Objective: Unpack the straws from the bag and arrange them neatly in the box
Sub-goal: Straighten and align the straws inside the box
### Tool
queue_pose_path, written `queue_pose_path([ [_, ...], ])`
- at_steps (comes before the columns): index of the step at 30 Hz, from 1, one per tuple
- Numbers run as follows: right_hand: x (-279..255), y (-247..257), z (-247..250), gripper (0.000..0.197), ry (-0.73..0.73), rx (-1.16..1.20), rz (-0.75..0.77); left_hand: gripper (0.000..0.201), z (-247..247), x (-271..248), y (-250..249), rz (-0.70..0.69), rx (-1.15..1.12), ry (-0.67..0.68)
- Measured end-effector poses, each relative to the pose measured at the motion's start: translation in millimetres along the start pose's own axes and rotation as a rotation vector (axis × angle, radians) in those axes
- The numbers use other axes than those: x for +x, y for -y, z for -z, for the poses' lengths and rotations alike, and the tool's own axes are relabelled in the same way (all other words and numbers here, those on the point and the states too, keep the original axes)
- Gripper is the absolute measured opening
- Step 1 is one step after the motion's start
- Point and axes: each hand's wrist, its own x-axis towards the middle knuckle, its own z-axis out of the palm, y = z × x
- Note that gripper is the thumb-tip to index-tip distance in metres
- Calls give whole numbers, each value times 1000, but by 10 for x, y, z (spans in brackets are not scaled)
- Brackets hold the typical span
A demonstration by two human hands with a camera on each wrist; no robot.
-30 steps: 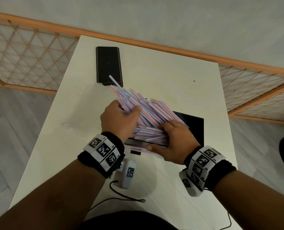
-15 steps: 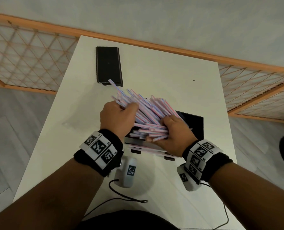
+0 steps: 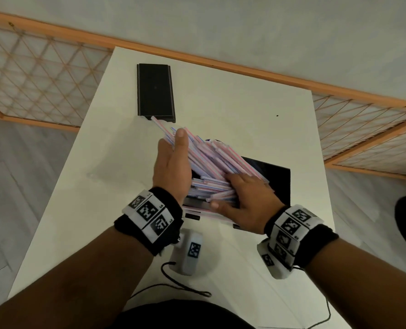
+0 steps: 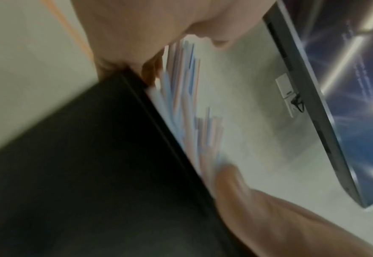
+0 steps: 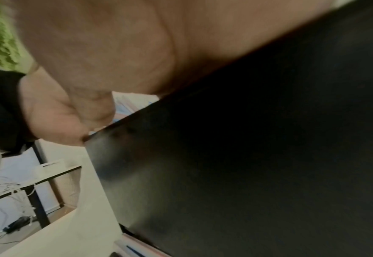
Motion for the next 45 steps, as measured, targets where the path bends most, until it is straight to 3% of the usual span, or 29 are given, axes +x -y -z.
queue_pose_path([
  [3,82,92,92,96,8,-31,-41,65,-61,-53,11,-42,9,-23],
  [7,142,122,157,90,73,-25,-40,59,-69,-95,79,-97,74,-51],
  [12,157,218,113,112,126,-17,6,48,-67,-70,98,-152,116,-75],
  [17,175,246,168,99,-2,-95,-62,24,-3,-9,55,-166,69,-135],
  [20,127,168,218,93,-112,-6,-60,31,-1,-13,63,-148,72,-120],
  [24,-94,58,188,61,-339,59,67,35,-22,-18,125,-108,47,-97],
  [29,-133,120,13,86,-109,57,35,33,-44,-40,125,-117,36,-118],
  [32,-35,188,-22,86,-107,95,110,39,-26,-31,102,-111,-23,-149],
  [35,9,153,38,89,-50,-21,-38,31,6,10,71,-108,-31,-145],
  [37,25,133,45,92,-7,-81,-86,27,29,37,45,-140,36,-133],
  [40,77,153,17,98,13,24,-23,37,19,49,23,-115,161,-105],
  [45,194,169,84,85,46,87,-1,48,42,43,47,-121,280,-84],
])
